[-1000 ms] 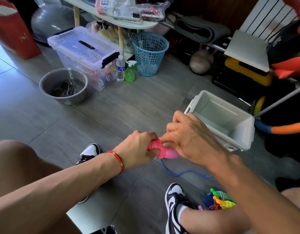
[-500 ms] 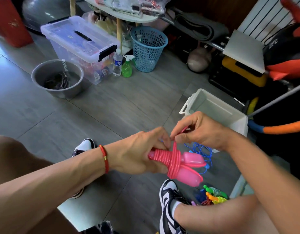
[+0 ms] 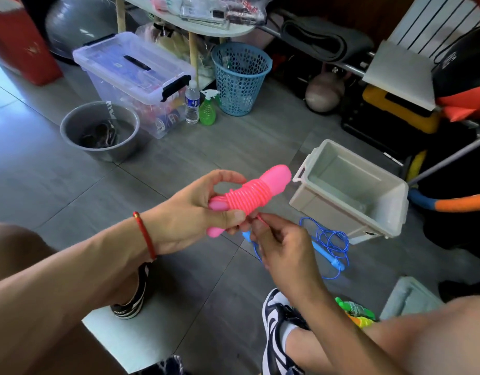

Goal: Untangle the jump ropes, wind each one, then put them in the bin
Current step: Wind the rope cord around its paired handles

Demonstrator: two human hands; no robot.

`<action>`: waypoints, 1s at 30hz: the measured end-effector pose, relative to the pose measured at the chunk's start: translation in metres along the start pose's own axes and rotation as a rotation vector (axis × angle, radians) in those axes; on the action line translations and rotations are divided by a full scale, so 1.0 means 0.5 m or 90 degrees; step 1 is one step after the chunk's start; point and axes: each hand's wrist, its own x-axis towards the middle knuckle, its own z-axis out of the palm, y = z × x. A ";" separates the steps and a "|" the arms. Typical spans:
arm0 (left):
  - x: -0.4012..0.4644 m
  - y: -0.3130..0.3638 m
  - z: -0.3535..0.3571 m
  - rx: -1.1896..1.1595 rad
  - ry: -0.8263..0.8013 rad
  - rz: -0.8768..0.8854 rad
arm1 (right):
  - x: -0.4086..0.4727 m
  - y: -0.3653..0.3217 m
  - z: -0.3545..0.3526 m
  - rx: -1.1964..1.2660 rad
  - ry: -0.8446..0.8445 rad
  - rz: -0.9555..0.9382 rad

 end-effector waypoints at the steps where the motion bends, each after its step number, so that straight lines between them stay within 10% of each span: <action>1: 0.000 -0.001 -0.001 0.039 0.003 -0.002 | -0.004 -0.002 0.001 -0.090 0.019 -0.034; 11: 0.012 -0.046 0.039 0.113 0.107 -0.019 | -0.009 -0.012 -0.003 -0.393 0.150 -0.207; 30: 0.013 -0.021 0.027 -0.136 0.009 -0.220 | 0.013 -0.028 -0.038 -0.297 0.102 -0.274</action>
